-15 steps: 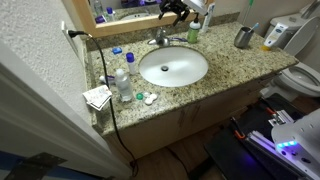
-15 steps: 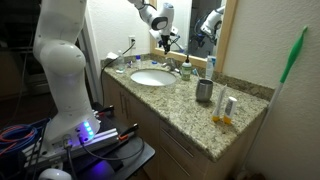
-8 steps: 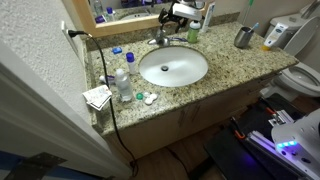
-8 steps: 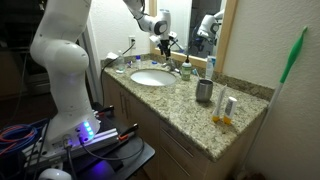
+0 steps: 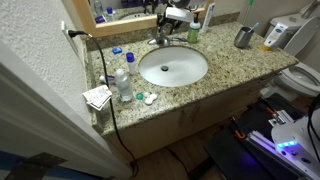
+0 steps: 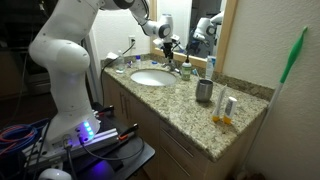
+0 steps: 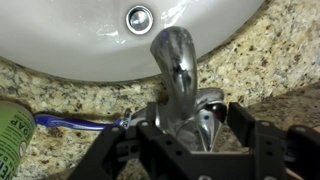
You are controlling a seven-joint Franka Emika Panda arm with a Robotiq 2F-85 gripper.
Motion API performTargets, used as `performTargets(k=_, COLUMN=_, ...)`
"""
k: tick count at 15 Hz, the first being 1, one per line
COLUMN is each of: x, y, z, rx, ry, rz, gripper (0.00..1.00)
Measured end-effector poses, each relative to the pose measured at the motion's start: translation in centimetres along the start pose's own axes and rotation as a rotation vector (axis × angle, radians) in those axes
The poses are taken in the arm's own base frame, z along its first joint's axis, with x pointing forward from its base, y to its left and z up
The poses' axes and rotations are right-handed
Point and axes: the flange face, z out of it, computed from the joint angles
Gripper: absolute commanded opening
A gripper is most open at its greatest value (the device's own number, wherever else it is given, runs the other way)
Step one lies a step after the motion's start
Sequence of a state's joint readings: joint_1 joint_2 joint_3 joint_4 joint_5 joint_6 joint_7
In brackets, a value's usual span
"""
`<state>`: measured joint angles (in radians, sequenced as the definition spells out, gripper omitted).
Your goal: Open the tap faucet.
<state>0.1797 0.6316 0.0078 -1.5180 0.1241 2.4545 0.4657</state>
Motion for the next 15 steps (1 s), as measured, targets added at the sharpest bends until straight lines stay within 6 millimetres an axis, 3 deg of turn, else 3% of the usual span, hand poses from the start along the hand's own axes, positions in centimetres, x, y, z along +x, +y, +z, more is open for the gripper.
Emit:
performTargets(k=6, x=0.6, y=-1.0, z=-0.4, rx=0.001, ry=-0.008, rz=-0.008, gripper=0.04)
performTargets(k=15, x=1.2, y=-0.3, z=-1.2, rx=0.07, ry=0.002, rz=0.0, gripper=0.07)
